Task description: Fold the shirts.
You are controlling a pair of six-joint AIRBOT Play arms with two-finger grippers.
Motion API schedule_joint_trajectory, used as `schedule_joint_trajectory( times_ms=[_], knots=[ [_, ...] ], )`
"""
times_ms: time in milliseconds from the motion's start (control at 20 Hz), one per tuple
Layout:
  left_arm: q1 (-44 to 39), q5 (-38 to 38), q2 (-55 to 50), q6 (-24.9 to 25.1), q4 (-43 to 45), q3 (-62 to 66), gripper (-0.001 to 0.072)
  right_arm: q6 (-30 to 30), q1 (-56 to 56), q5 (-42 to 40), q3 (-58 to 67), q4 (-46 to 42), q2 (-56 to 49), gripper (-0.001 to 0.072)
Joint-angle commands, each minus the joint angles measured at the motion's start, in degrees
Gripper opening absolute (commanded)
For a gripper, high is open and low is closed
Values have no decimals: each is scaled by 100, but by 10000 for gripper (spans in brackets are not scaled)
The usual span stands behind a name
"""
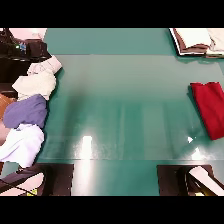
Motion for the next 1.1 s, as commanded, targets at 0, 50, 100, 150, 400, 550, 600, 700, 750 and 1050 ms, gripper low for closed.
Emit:
schedule_joint_trajectory(
  times_ms=[0, 50, 100, 150, 400, 550, 600, 700, 750, 1050],
  knots=[
    [2, -105, -4, 63, 0, -2, 24, 13, -341, 756, 553, -396, 31, 612],
    [2, -72, -4, 61, 0, -2, 24, 4, -341, 905, 739, -120, 35, 611],
    [2, 13, -4, 59, 2, -2, 24, -2, -245, 1012, 885, 192, 37, 600],
    [2, 76, -4, 57, 0, -2, 24, -20, -37, 1106, 999, 533, 50, 594],
    [2, 101, -2, 57, -4, -2, 24, -103, 2162, 911, 1040, 1108, 525, 593],
    [2, 101, -2, 57, -4, -2, 24, -103, 3681, 560, 1043, 1019, 793, 319],
    [2, 101, -2, 57, -4, -2, 24, -103, 4087, 476, 1043, 1019, 876, 180],
    [2, 101, -4, 57, -4, -2, 24, -107, 4811, 260, 1043, 1003, 1032, 17],
    [2, 101, -2, 59, -4, -2, 25, -107, 5056, 166, 1043, 1005, 1097, 17],
    [2, 101, -4, 57, -4, -2, 24, -103, 5532, 50, 1043, 1025, 1255, 17]
  ],
)
